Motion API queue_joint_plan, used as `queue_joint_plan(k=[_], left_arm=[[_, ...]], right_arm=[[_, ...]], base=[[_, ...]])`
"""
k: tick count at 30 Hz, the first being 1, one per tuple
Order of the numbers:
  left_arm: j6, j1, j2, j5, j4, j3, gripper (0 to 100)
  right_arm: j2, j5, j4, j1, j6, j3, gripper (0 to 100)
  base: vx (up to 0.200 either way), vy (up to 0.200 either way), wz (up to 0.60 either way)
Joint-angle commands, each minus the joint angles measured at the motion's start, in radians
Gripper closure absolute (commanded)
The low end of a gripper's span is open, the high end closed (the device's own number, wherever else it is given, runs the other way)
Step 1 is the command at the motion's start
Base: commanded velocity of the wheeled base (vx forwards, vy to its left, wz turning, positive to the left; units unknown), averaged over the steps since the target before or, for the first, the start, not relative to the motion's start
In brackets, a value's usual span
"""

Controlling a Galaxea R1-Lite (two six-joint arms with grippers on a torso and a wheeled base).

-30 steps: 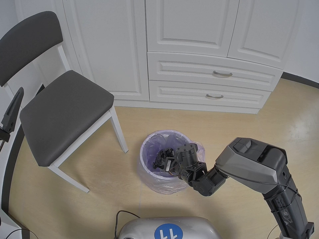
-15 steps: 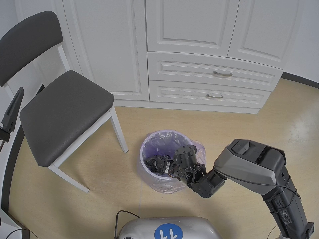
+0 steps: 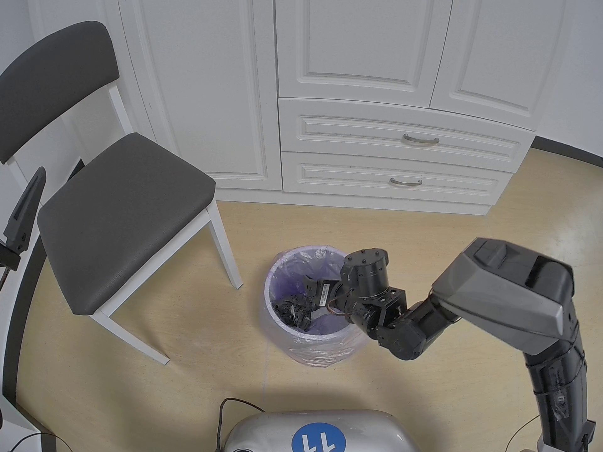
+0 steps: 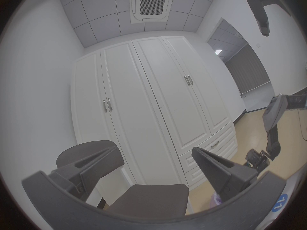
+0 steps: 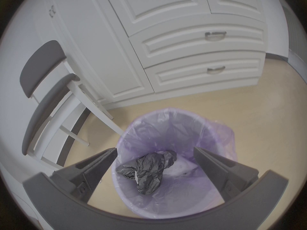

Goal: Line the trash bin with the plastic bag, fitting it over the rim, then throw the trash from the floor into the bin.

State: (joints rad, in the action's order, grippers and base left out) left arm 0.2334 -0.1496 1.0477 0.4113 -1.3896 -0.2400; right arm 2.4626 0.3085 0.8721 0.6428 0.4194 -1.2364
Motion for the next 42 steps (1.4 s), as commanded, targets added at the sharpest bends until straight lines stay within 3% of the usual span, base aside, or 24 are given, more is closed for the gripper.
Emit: queue_joint_plan(k=[1,5,11,13,19,25,30,38,42], left_arm=[[0.012,0.015,0.014,0.000,0.000,0.008,0],[0.026,0.016,0.029,0.000,0.001,0.015,0],[0.073,0.024,0.078,-0.005,0.000,0.025,0],[0.092,0.027,0.084,-0.006,0.000,0.036,0],[0.101,0.084,0.112,-0.011,0.001,0.114,0],[0.030,0.108,0.118,-0.011,0.001,0.179,0],[0.006,0.133,0.092,-0.012,0.000,0.179,0],[-0.082,0.131,-0.017,-0.014,0.001,0.168,0],[-0.126,0.123,-0.072,-0.071,0.003,0.163,0]], right_arm=[[-0.201,0.018,0.002,-0.028,-0.108,0.124,0],[-0.329,0.024,0.054,-0.064,-0.215,0.242,0],[-0.396,0.024,0.363,-0.209,-0.462,0.402,0],[-0.398,0.012,0.487,-0.247,-0.501,0.462,0],[-0.424,0.046,0.699,-0.261,-0.498,0.638,0],[-0.617,0.107,0.699,-0.275,-0.416,0.825,0],[-0.771,0.126,0.699,-0.313,-0.412,0.917,0],[-0.959,0.184,0.699,-0.321,-0.412,0.957,0],[-1.084,0.193,0.699,-0.319,-0.415,0.962,0]], base=[[0.000,0.000,0.00],[0.000,0.000,0.00],[0.000,0.000,0.00],[0.000,0.000,0.00],[0.000,0.000,0.00],[0.000,0.000,0.00],[0.000,0.000,0.00],[0.000,0.000,0.00],[0.000,0.000,0.00]])
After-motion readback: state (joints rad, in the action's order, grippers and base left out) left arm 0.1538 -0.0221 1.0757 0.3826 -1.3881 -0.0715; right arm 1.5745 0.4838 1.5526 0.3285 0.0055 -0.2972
